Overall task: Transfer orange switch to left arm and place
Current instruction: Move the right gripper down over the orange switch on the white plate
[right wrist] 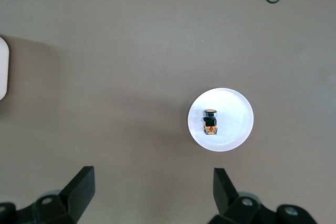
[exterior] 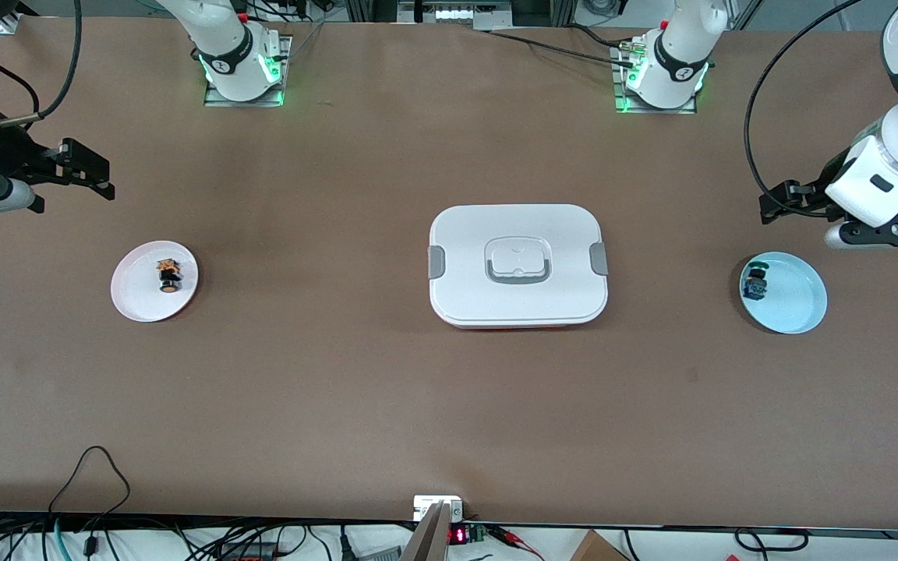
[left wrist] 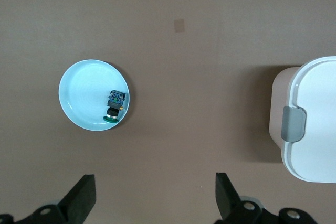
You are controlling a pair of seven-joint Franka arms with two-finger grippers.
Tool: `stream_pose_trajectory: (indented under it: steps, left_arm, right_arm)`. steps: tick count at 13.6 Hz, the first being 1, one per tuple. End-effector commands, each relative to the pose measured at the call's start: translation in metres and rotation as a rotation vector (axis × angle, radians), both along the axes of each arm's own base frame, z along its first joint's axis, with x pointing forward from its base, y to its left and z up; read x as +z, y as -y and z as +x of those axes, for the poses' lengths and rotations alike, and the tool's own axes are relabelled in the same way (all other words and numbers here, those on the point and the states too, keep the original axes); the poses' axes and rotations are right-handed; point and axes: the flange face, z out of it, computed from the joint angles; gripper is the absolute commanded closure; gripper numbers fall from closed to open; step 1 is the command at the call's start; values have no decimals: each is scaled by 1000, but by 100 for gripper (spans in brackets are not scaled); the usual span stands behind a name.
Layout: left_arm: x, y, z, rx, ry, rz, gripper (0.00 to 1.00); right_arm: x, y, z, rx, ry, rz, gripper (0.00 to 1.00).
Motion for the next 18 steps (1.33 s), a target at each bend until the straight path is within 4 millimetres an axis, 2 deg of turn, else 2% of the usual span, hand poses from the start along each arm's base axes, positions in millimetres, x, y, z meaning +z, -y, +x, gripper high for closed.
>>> stream_pose_trajectory:
  steps: [1, 5, 9, 11, 13, 14, 16, 18]
  left_arm:
    - [6, 2, 2, -4, -8, -22, 0]
    - [6, 1, 2, -1, -8, -22, 0]
    - [6, 1, 2, -1, -8, -22, 0]
    - [6, 1, 2, -3, -8, -22, 0]
    - [6, -1, 2, 0, -8, -22, 0]
    - [6, -1, 2, 0, -8, -22, 0]
    - [6, 0, 2, -1, -8, -22, 0]
    - [6, -1, 2, 0, -8, -22, 0]
  right_arm:
    - [3, -4, -5, 4, -17, 4, 0]
    - [4, -4, -4, 4, -14, 8, 0]
    - [-15, 2, -7, 63, -59, 5, 0]
    - [-41, 12, -7, 81, -92, 7, 0]
    - [-72, 20, -7, 179, -119, 2, 0]
    - [-90, 22, -6, 229, -128, -1, 0]
    - [-140, 30, -8, 368, -155, -28, 0]
    - [-181, 38, -11, 573, -143, -36, 0]
